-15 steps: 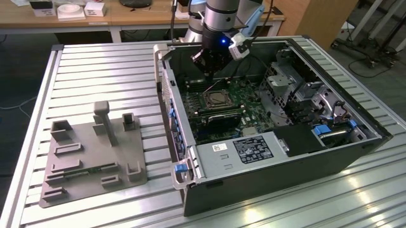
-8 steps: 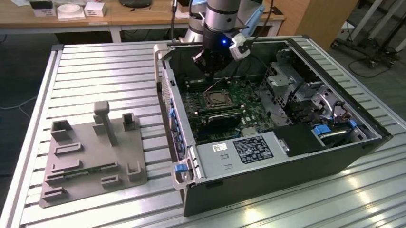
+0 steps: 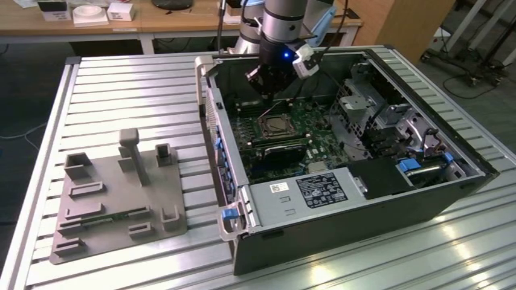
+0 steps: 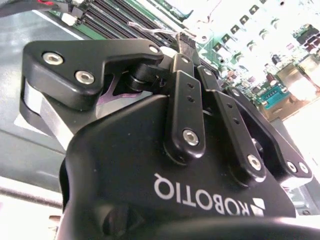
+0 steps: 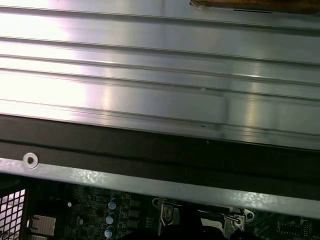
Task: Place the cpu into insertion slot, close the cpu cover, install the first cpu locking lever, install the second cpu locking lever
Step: 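Install the first cpu locking lever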
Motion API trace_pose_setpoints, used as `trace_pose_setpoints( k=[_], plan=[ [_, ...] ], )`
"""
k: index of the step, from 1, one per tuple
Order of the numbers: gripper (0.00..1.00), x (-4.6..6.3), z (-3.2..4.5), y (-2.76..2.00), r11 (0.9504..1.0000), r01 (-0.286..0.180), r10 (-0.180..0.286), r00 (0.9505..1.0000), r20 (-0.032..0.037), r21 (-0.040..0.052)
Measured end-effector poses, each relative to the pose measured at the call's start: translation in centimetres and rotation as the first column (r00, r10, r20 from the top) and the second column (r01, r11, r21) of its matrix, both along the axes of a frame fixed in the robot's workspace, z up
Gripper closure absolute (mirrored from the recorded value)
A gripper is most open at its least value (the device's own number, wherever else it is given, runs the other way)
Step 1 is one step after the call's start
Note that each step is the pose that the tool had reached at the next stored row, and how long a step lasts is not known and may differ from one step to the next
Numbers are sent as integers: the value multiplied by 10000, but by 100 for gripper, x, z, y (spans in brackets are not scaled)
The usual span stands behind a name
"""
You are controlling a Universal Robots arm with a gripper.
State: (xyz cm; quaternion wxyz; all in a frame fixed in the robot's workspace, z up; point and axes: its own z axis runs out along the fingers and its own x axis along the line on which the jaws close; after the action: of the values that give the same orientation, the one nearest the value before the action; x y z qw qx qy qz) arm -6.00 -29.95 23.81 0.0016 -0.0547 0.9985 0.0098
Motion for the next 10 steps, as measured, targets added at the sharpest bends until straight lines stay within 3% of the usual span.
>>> trace_pose_setpoints(
  k=[10],
  plan=[
    [90,59,-75,0,9994,339,-339,9994,1,-5]
  ],
)
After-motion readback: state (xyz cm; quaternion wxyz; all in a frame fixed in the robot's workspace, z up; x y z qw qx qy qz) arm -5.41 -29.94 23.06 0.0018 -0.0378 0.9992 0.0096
